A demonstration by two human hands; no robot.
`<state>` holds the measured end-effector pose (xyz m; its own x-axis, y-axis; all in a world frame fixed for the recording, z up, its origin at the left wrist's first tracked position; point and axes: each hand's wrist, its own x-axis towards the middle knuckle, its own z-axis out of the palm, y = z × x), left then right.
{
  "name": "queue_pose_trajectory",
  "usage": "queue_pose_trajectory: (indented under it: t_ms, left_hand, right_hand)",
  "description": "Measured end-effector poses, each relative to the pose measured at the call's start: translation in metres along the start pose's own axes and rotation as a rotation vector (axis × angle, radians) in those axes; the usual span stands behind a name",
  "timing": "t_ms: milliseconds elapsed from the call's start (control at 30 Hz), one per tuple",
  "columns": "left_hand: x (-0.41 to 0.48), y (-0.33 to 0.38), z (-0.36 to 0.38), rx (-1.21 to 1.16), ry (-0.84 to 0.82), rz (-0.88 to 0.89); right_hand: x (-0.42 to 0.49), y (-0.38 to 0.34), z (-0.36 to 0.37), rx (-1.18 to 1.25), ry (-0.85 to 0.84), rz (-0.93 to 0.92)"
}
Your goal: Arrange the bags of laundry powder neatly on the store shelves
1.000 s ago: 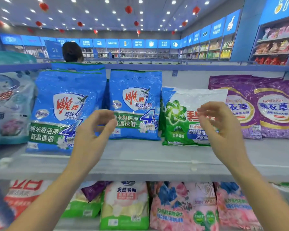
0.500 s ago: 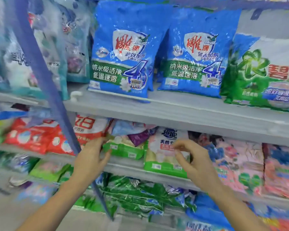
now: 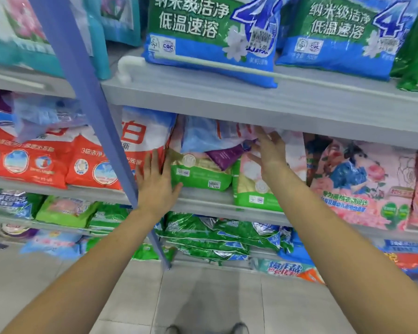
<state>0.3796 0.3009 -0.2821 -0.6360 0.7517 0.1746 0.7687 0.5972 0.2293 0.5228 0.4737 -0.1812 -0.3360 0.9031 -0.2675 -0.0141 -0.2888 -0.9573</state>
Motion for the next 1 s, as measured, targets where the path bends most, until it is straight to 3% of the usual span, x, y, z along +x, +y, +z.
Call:
queue_pose_trajectory:
  t_ms: [233,567,733,900,1000]
  left_hand:
    - [-0.002,-0.006,0.024,0.094,0.033,0.055]
    - [-0.004,-0.009,0.031,0.142,0.046,0.071]
    - [-0.004,-0.010,0.033,0.151,0.073,0.086]
    - [-0.004,-0.008,0.026,0.063,0.063,0.064]
    - [-0.013,0.002,0.013,-0.278,0.167,0.069]
  right_hand:
    - [0.006,0.007,0.014,0.213,0.105,-0.048]
    - [-0.025,0.014,0.011,0.372,-0.109,-0.071]
    - [-0.038,0.018,-0.017,0.427,-0.031,-0.097]
    - [-0.047,0.024,-0.044,0.675,-0.028,0.066]
    - [-0.050,0.022,-0.052,0.823,0.004,0.121]
